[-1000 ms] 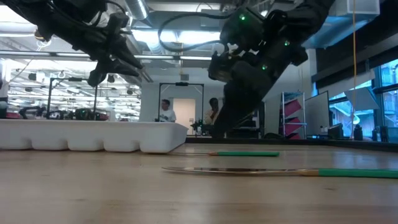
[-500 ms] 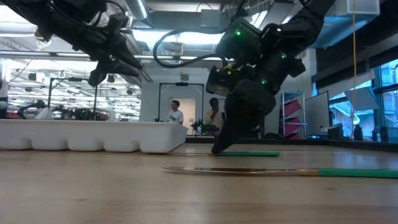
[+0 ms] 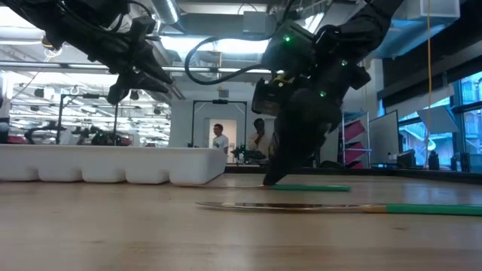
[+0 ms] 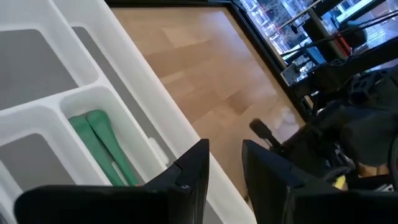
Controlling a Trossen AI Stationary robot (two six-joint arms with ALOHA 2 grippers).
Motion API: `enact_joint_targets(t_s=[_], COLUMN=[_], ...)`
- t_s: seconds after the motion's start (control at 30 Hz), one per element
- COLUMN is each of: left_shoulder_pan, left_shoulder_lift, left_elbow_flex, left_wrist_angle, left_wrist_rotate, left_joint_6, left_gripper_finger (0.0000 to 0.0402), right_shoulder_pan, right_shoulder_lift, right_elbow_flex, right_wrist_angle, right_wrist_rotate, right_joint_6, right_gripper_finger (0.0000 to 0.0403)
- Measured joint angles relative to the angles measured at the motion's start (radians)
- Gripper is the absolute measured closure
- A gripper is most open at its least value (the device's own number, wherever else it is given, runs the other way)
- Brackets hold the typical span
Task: Sort silverware
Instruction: Put the green knife into the white silverware tray
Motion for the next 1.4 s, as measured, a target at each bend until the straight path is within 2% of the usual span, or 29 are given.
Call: enact_joint_targets(t_s=[0.17,0.3,0.57,0.9,1.27,1.4], left_shoulder_pan=[0.000,0.000,0.000,0.000,0.000,0.000], left_shoulder_lift=[0.000,0.000,0.000,0.000,0.000,0.000], left_elbow_flex=[0.000,0.000,0.000,0.000,0.000,0.000], left_wrist_angle=[0.000,0.000,0.000,0.000,0.000,0.000], left_wrist_rotate=[0.000,-0.003,-0.006,-0.007,-0.007,-0.007], left_joint_6=[-0.001,0.003,0.003,0.000,0.000,0.000], left_gripper_finger=[0.0314,0.0314,0.0314,0.0314,0.0314,0.0314], right_shoulder_pan=[0.023,0.043,0.041,0.041,0.040,0.048], right_shoulder_lift=[0.000,0.000,-0.042,-0.116,-0.118,-0.118], right_elbow_flex=[0.000,0.000,-0.005,-0.009,-0.002,0.076], right_wrist_angle=[-0.045,-0.057,-0.071,-0.139,-0.217,-0.356], right_wrist_rotate=[-0.084,-0.086,-0.089,-0.077,-0.127,-0.122], right_joint_6=[0.025,0.027,0.056,0.081,0.112,0.091], right_gripper_finger=[0.0386,0.0399,0.0381,0.0395,0.0394,0.0397])
